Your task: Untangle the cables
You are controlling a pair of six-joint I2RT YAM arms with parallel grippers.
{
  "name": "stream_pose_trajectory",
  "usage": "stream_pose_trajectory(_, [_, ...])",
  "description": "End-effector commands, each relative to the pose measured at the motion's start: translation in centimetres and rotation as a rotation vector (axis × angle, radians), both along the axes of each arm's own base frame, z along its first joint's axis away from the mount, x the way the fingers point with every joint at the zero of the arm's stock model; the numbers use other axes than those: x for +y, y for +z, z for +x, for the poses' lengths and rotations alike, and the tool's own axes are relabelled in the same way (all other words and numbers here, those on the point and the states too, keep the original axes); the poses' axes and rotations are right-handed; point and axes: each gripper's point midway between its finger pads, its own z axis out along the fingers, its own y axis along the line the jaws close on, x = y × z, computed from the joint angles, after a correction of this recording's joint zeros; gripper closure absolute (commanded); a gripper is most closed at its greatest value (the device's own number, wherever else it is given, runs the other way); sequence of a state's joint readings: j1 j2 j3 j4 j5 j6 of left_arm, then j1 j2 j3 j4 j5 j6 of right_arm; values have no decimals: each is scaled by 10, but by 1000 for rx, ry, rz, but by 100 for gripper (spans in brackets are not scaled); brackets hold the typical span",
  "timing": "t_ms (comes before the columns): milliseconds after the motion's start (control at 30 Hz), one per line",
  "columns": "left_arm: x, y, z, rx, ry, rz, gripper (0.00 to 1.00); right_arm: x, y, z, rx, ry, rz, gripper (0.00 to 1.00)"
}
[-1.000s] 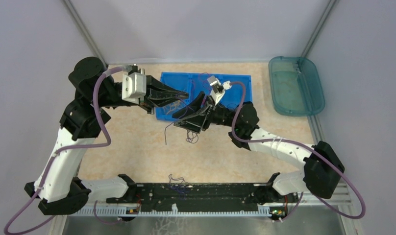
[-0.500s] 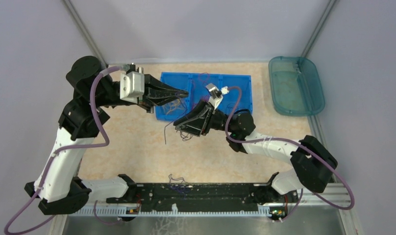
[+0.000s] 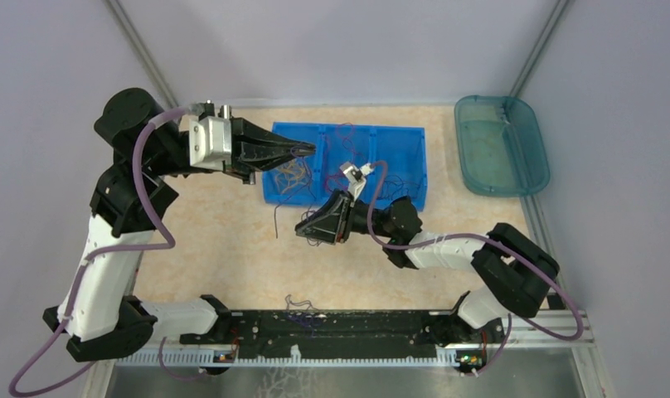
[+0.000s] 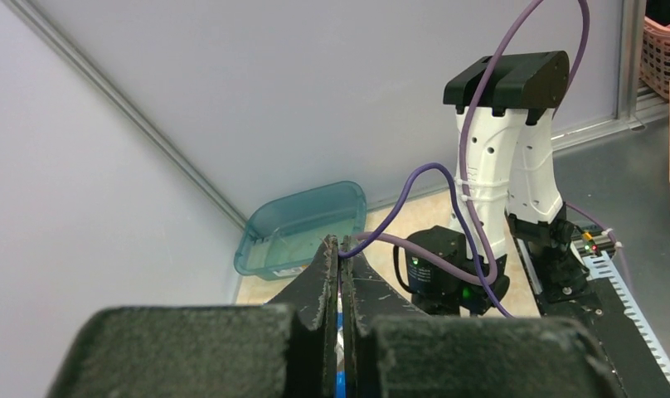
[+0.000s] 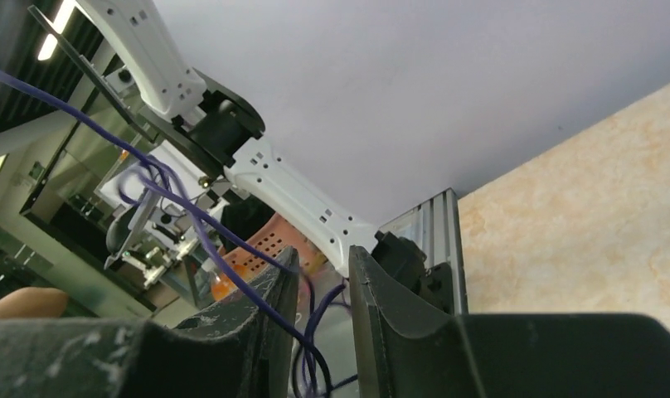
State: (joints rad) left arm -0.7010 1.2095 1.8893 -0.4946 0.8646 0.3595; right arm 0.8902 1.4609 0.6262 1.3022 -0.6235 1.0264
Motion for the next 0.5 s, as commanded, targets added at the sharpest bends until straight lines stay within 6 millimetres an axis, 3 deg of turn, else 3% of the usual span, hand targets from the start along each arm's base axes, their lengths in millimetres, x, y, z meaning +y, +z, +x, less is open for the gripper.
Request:
stream_pose_trajectory(0, [4, 19, -5, -71, 4, -38, 100, -3, 7, -10, -32, 9, 63, 71])
stream_pose_trajectory(267, [10, 33, -7, -119, 24, -60, 99, -14, -23, -13, 2, -29, 26, 68])
stream_pose_trajectory(467, [11, 33, -9, -127, 26, -56, 100, -24, -27, -12, -46, -112, -3, 60])
